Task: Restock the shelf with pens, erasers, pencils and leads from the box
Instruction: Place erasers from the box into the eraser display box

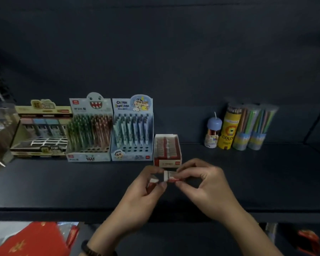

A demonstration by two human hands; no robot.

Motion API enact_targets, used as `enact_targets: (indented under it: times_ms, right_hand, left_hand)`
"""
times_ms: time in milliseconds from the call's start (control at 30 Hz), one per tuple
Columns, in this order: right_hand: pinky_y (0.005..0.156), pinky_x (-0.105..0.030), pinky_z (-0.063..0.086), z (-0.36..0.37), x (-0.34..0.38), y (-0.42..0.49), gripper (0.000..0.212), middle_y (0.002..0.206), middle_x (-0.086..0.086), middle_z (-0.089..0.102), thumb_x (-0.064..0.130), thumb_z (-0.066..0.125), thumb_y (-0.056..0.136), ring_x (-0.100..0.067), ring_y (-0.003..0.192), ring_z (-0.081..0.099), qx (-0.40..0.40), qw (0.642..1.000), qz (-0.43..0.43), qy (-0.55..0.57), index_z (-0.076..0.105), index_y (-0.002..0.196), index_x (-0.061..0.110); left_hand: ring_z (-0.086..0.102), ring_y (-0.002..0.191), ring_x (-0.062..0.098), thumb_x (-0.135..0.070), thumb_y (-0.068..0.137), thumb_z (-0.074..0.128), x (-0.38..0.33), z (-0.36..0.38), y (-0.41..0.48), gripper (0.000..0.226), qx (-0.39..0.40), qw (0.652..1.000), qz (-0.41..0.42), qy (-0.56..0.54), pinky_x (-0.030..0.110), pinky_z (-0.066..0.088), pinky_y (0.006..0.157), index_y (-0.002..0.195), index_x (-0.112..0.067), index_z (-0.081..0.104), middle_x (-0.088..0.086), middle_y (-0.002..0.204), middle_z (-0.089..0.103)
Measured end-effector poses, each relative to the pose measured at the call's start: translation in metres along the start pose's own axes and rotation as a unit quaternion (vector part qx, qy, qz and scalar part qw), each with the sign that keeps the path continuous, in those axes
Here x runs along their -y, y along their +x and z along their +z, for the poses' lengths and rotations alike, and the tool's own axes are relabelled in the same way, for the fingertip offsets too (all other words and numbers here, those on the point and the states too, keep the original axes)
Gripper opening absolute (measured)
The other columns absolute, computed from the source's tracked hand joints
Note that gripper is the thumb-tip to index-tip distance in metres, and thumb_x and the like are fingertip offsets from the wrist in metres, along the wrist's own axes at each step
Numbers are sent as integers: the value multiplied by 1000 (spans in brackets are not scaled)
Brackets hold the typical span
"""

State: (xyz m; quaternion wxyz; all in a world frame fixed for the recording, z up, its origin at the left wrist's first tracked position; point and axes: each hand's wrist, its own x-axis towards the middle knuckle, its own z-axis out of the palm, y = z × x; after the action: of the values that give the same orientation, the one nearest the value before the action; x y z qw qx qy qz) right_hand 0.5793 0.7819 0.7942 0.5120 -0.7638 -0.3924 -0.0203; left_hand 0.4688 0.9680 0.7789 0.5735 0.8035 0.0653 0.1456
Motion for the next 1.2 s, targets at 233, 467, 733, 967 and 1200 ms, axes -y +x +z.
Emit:
enact_targets:
  times_ms: [233, 467, 733, 967, 1200]
  right_hand:
    - [80, -19, 58, 24, -23, 62, 19, 92, 19, 72, 11, 90, 81, -1, 90, 71, -61, 992, 52, -94, 84, 85, 28]
    - [81, -29, 63, 30, -39, 115, 10, 92, 13, 73, 16, 86, 85, -1, 87, 71, 45, 980, 49, -189, 84, 87, 25]
    - [83, -24, 62, 33, -48, 133, 18, 92, 15, 78, 12, 81, 87, 3, 89, 73, 151, 972, 56, -173, 85, 92, 28]
    - [83, -20, 59, 32, -47, 140, 23, 101, 17, 72, 12, 72, 89, 4, 93, 68, 214, 952, 35, -215, 85, 99, 28]
    - [83, -22, 53, 35, -52, 130, 22, 101, 20, 62, 21, 67, 94, 4, 96, 59, 238, 938, 5, -251, 82, 109, 29]
  left_hand:
    - [64, 80, 15, -15, 112, 46, 39, -52, 52, 32, 39, 998, -26, -38, 39, 60, 84, 129, -42, 45, -3, 89, 64]
    - [67, 80, 30, -10, 107, 57, 63, -60, 79, 31, 25, 996, 0, -82, 41, 60, 73, 120, -38, 54, 8, 94, 70]
    - [66, 77, 22, -11, 107, 58, 70, -60, 85, 32, 25, 987, -46, -155, 32, 56, 72, 114, -41, 65, 14, 103, 73]
    - [67, 76, 22, -6, 104, 61, 69, -59, 88, 26, 21, 984, -48, -168, 36, 57, 72, 119, -27, 65, 16, 97, 72]
    - [71, 86, 26, 2, 102, 62, 71, -58, 91, 29, 16, 971, -76, -225, 39, 63, 81, 118, -21, 70, 9, 97, 70]
